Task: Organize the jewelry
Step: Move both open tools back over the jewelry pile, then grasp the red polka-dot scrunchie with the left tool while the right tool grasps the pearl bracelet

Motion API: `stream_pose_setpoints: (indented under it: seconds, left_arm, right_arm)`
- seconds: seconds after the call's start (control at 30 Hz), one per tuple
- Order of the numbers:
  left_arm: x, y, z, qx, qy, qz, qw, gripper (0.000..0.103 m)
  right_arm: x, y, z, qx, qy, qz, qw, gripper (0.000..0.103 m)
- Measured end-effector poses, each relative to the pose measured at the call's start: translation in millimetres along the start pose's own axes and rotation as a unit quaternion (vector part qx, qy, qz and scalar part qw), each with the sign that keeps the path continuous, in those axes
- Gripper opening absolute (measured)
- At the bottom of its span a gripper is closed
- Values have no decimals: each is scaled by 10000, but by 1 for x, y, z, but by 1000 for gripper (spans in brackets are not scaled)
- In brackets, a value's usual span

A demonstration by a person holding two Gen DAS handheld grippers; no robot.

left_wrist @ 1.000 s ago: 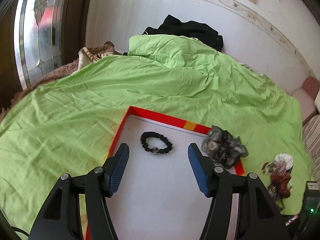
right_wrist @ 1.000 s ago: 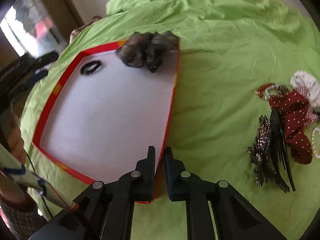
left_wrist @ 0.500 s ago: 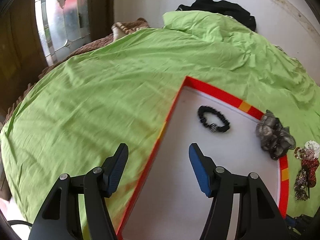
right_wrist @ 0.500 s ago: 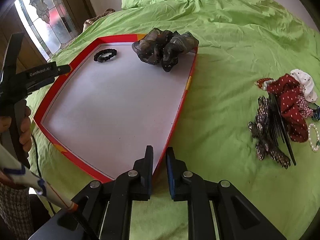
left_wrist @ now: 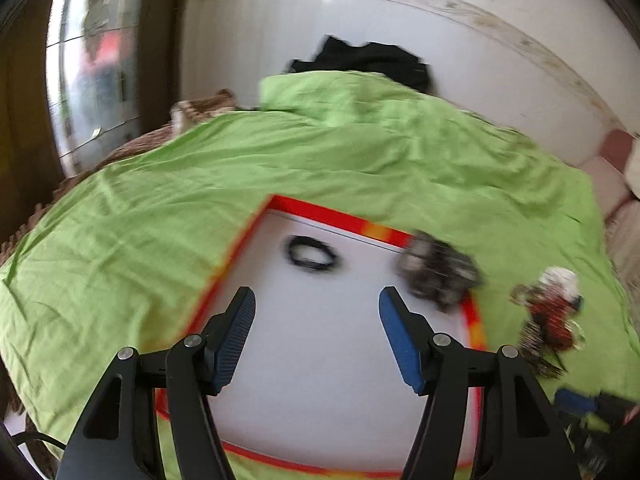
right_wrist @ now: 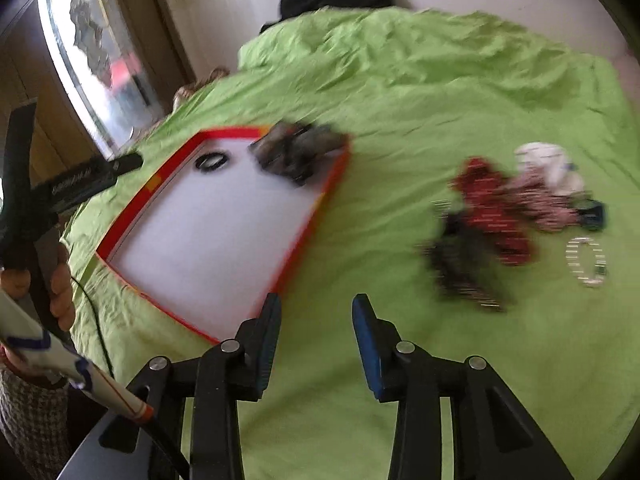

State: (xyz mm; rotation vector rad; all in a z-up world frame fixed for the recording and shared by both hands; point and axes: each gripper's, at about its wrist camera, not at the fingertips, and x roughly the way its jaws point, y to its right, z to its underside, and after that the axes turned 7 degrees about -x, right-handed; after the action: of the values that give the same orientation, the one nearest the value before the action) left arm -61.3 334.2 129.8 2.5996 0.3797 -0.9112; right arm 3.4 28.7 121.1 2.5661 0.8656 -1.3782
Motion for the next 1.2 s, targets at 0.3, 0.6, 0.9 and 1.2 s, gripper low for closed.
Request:
stream_pose_setpoints:
  seconds: [0.3, 0.6, 0.9, 1.2]
  left_arm:
    - [6, 106, 27, 626, -621, 1052, 9905, 66]
    - [66, 206, 35, 827, -1440, 1747, 9705, 66]
    - [115, 256, 48, 998, -1908, 1995, 9559, 66]
    - [129, 272, 63, 1239, -2117, 1994, 9487, 61]
  right_arm:
    - [-49, 139, 27, 867, 178, 1093, 9901, 49]
    - [-41, 219, 33, 1463, 328, 1284, 9803, 54]
    - [11, 254, 27, 1564, -68, 1067, 9819, 54]
    - [36, 253, 23, 1422, -287, 1208, 9820, 48]
